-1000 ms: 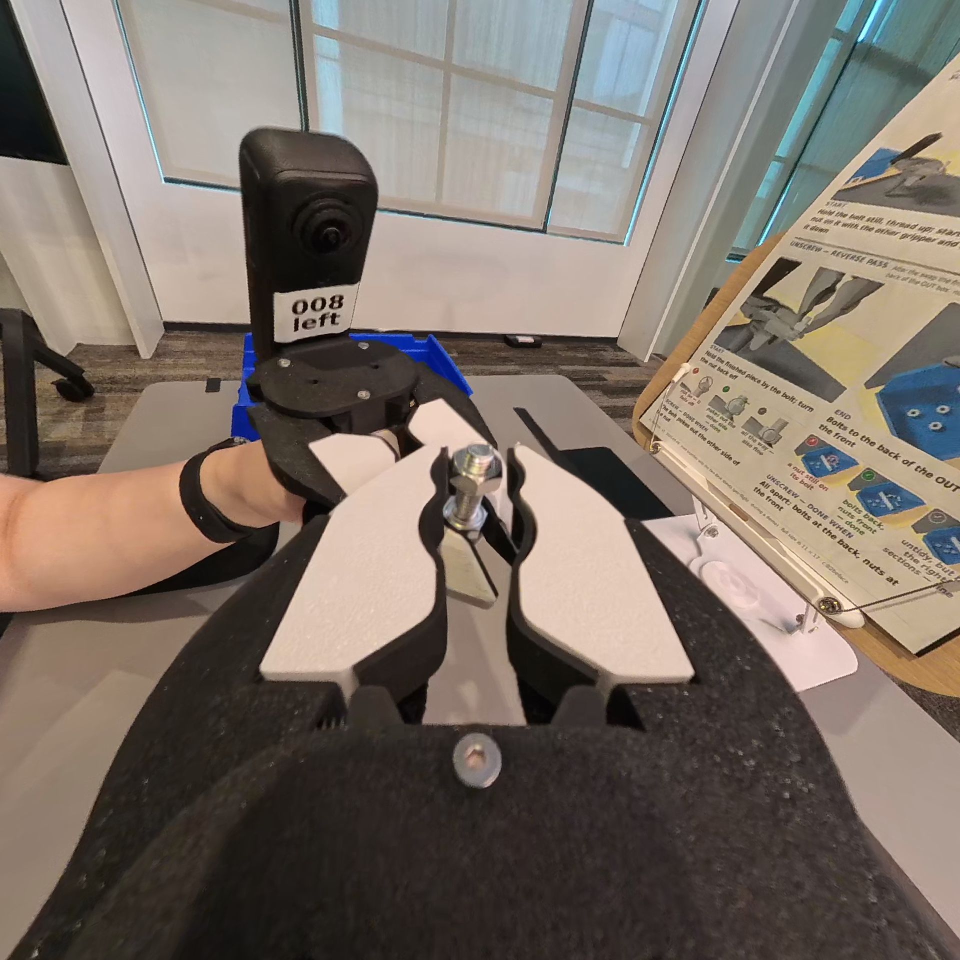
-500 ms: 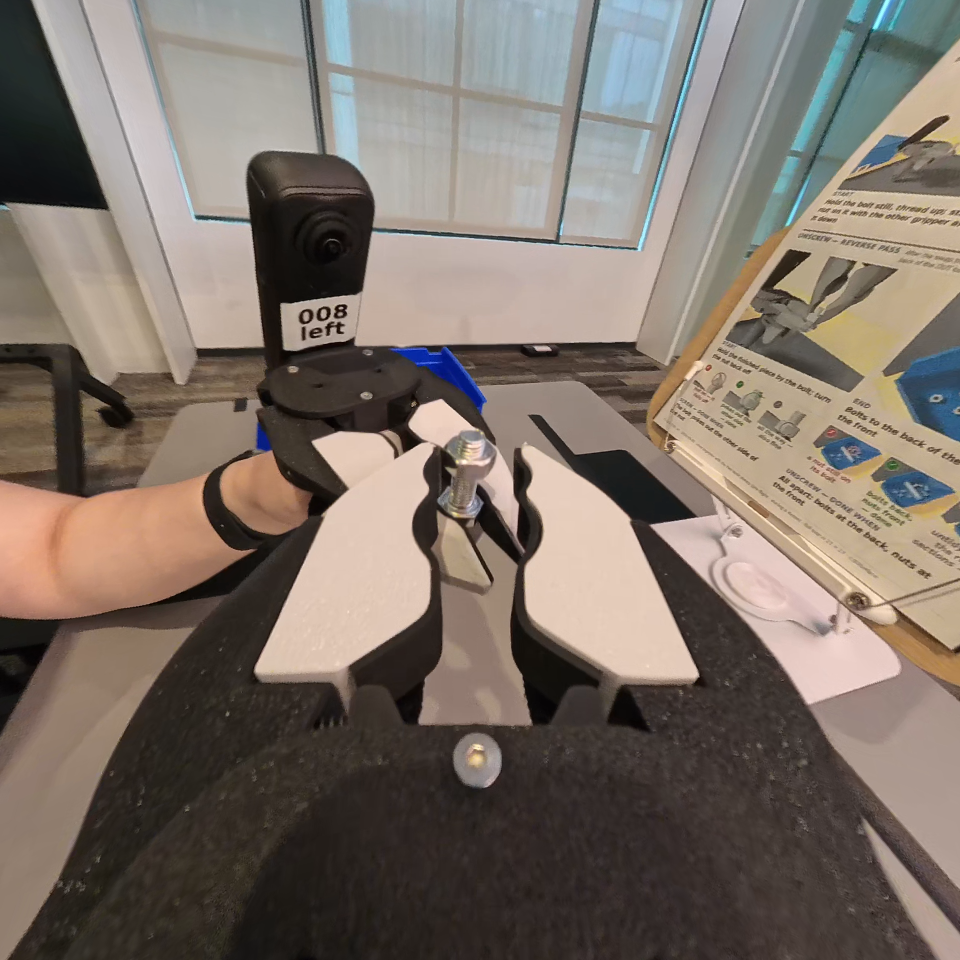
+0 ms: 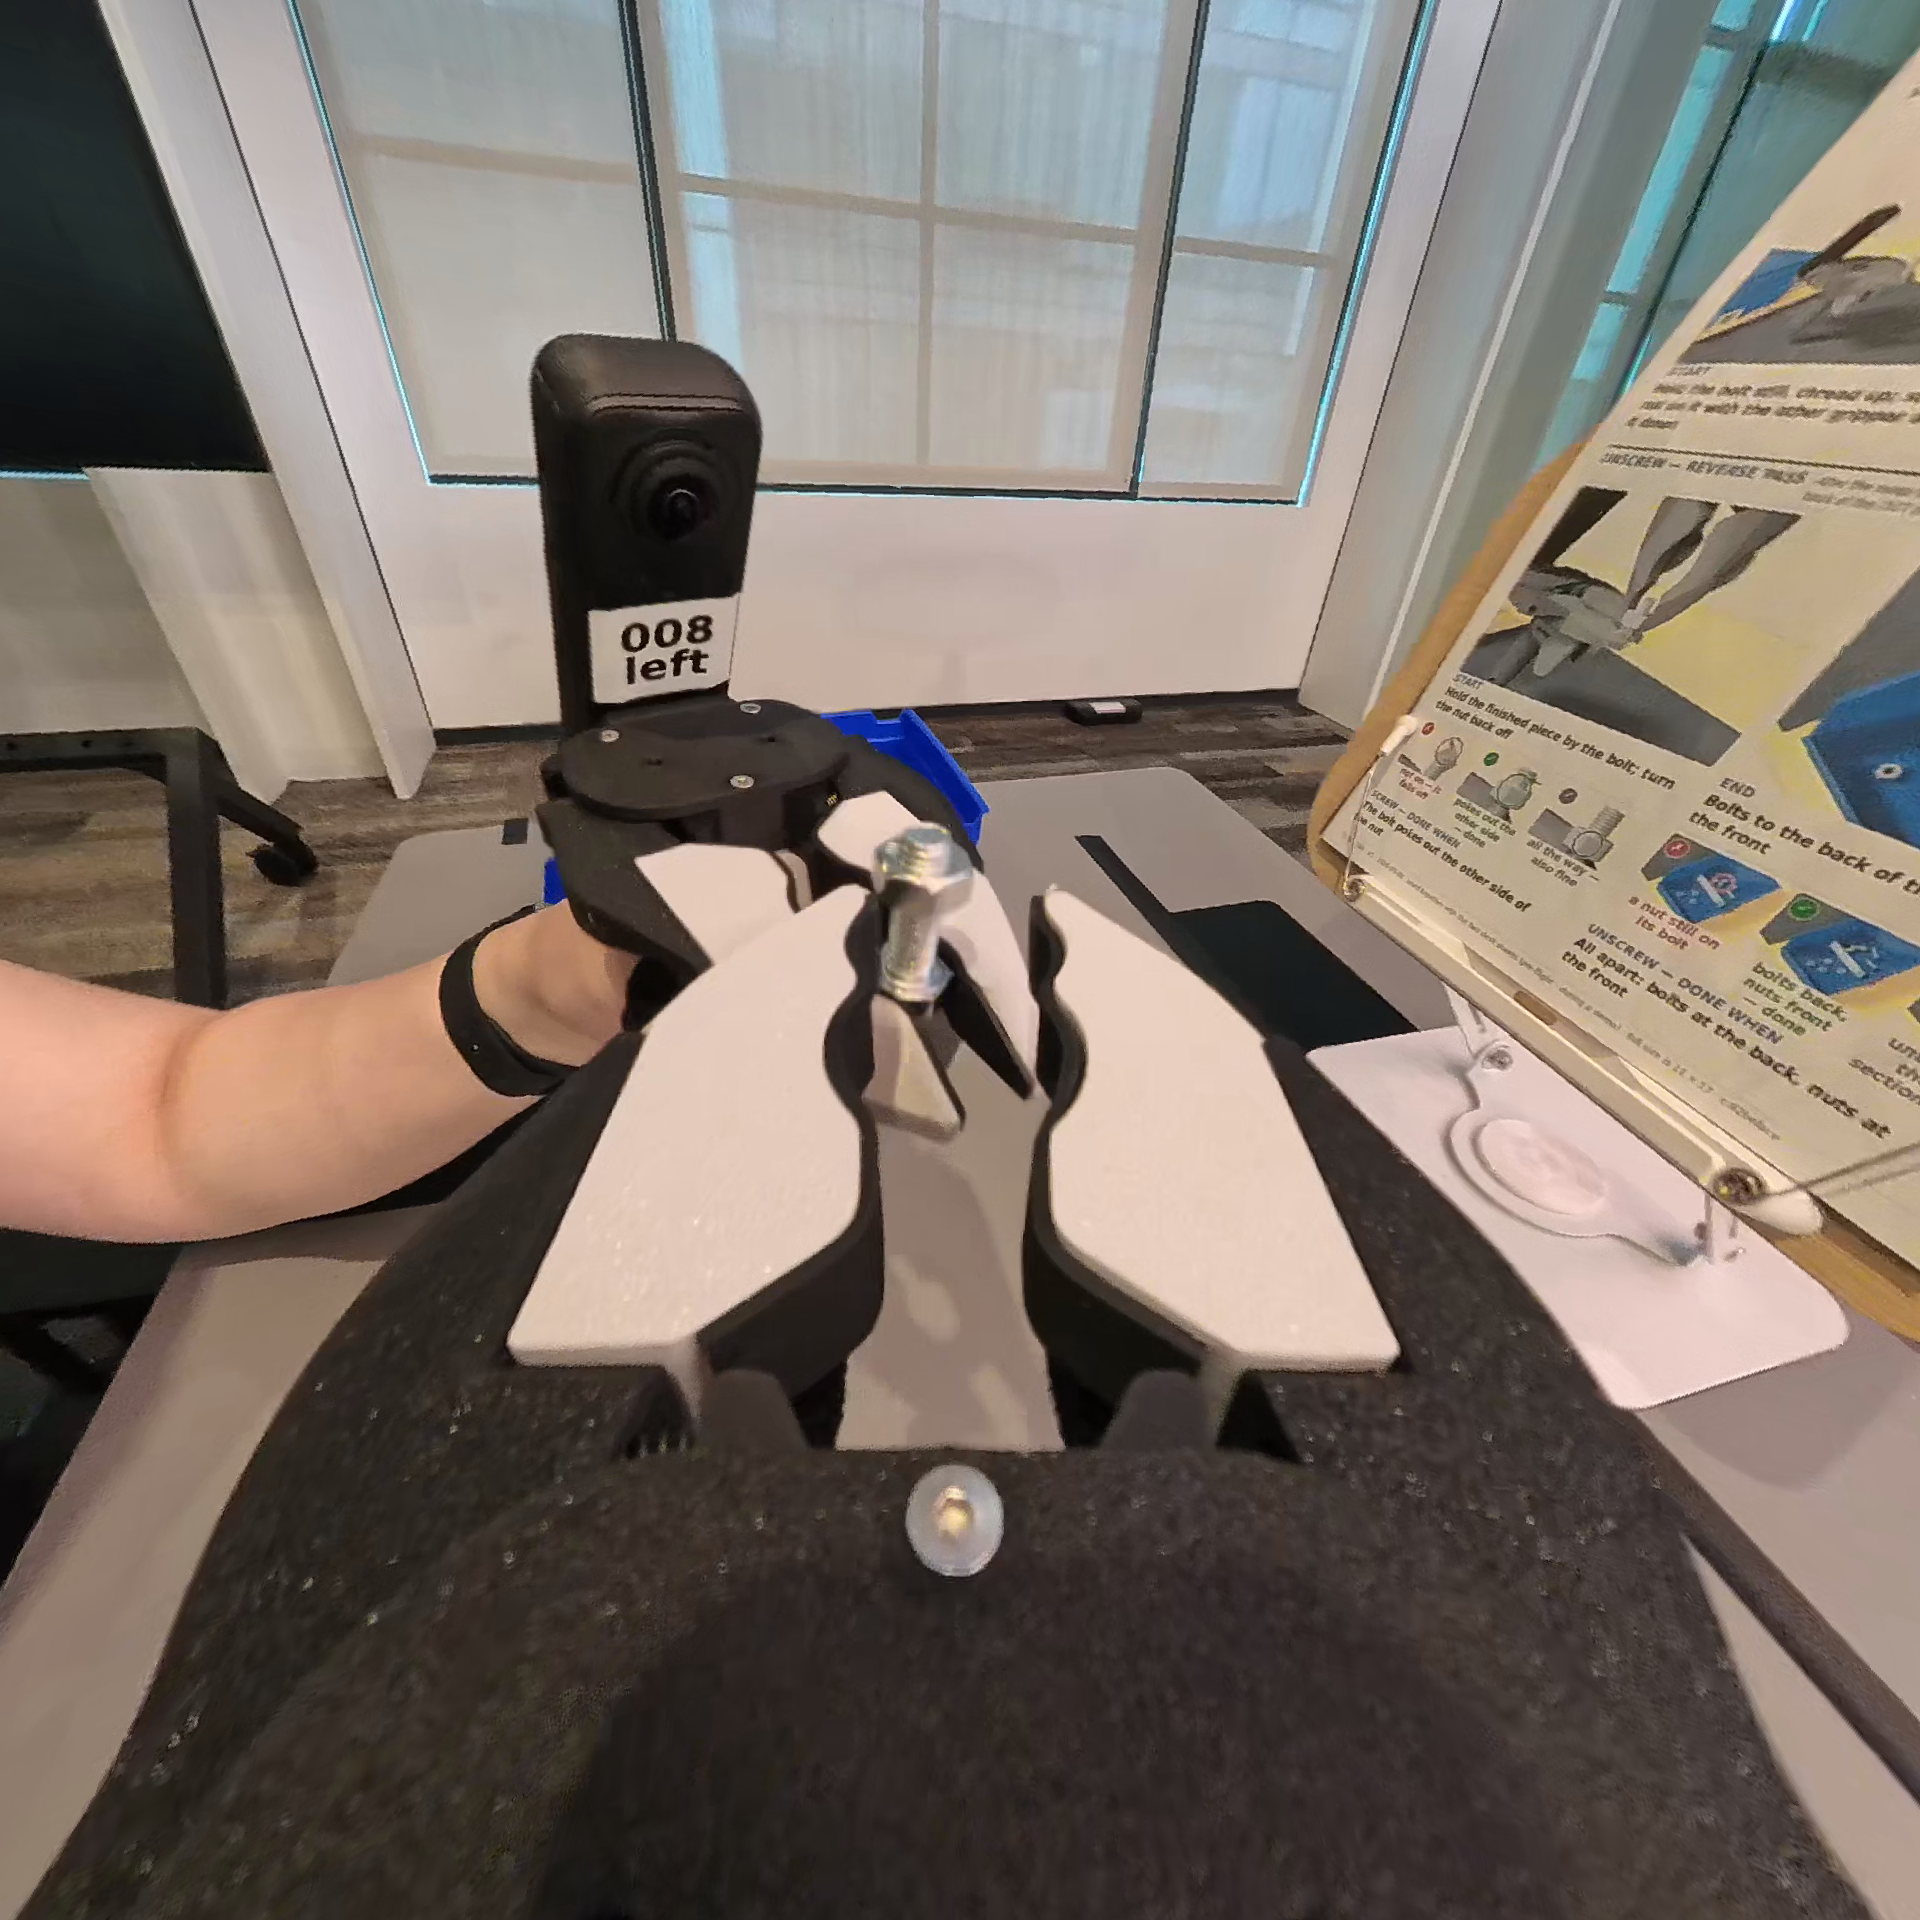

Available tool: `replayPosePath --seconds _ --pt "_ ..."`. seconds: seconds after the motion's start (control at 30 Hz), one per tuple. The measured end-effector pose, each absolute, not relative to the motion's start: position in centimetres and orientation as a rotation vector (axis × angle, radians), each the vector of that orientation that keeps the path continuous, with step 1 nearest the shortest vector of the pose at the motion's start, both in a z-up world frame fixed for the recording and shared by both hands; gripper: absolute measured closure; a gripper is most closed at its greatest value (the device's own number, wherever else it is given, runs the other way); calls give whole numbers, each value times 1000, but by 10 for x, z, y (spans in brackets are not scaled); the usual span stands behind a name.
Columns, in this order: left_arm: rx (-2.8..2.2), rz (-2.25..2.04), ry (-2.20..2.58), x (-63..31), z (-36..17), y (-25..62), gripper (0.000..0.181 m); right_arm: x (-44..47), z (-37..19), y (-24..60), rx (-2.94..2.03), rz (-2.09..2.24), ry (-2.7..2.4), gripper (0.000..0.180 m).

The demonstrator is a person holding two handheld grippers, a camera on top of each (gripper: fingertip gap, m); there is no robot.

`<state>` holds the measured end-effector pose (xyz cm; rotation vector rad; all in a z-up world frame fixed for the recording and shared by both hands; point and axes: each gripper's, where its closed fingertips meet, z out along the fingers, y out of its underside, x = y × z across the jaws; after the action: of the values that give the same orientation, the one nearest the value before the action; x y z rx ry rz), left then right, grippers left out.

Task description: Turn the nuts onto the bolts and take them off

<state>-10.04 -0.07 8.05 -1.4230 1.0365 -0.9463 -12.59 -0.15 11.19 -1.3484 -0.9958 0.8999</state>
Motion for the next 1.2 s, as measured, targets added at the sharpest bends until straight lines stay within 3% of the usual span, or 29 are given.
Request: replayPosePath --seconds 0.53,0.8,0.93,1.2 --pt "-1420 -950 1039 -101 82 -2 166 -110 122 -3 -1334 948 -938 158" --pt "-1419 -941 1055 -98 81 -5 166 -128 119 -5 -1345 893 -974 151" --pt "-1417 -951 1044 -100 83 -4 166 -111 124 0 -1348 917 -915 159" --pt "-1410 -954 1053 -98 84 -7 166 -132 123 -10 -1341 885 -987 152"
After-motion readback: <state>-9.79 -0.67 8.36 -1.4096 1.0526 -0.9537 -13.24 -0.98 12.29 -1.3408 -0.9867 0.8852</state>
